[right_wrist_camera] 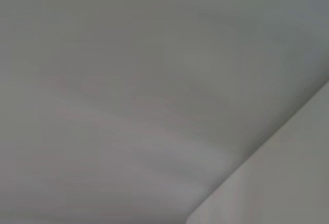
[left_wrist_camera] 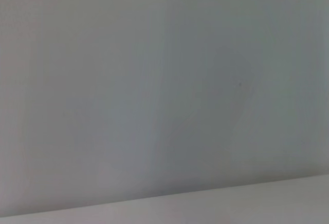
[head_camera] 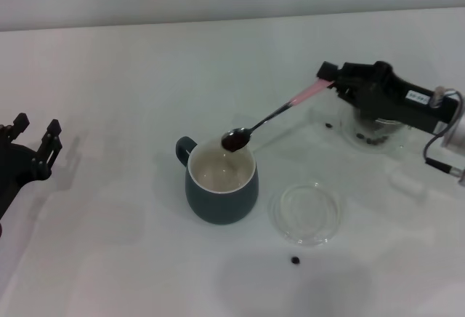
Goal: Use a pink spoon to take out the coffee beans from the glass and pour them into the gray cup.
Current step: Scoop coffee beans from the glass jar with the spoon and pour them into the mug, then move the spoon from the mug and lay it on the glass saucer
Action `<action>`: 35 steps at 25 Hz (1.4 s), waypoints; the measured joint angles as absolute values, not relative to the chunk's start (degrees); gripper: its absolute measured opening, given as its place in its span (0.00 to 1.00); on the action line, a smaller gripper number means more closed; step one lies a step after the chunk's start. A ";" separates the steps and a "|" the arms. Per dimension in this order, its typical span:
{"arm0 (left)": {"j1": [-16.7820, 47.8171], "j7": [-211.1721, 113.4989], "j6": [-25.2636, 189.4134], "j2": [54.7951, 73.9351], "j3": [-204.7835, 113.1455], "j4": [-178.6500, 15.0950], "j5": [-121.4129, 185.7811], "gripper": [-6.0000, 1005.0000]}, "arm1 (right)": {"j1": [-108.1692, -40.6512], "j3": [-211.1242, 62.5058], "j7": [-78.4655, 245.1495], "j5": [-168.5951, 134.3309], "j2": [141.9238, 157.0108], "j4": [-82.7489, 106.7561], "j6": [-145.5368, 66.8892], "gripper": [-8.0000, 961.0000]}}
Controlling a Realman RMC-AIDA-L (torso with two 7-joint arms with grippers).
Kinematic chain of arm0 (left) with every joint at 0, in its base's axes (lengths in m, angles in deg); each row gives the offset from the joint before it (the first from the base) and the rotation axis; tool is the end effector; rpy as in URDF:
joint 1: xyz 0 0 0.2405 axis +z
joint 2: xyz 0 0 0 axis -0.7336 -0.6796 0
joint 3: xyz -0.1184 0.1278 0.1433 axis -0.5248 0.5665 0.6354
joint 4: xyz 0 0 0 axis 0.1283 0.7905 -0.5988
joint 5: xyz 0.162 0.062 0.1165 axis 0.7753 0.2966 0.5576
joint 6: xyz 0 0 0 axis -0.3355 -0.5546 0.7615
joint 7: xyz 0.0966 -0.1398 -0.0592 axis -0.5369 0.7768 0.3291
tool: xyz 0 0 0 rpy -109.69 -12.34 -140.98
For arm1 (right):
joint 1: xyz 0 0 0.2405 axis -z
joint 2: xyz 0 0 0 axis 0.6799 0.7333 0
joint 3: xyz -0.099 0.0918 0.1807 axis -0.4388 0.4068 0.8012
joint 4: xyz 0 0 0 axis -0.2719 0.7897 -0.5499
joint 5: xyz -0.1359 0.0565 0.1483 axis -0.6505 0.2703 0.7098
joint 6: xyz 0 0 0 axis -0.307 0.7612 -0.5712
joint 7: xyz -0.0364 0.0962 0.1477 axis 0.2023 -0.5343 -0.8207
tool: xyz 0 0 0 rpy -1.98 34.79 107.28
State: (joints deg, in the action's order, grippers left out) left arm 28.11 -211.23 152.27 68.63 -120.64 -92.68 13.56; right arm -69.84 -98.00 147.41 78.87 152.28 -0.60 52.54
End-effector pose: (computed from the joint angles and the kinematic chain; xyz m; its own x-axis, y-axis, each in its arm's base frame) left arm -0.3142 0.3177 -0.0436 0.7447 0.1312 0.6544 0.6511 -0.3579 -0.6693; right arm 0.2642 0.3270 -0.0078 -0.2239 -0.7486 -0.6240 -0.8557 -0.1555 0.4936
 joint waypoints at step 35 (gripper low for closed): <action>27.70 -211.23 152.20 68.63 -120.64 -91.97 13.21 0.52 | -73.41 -105.78 179.08 79.19 152.26 -2.24 59.46 0.16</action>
State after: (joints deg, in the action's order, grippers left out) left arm 27.70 -211.23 152.20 68.63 -120.64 -91.97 13.21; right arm -73.41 -105.78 179.08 79.19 152.26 -2.24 59.46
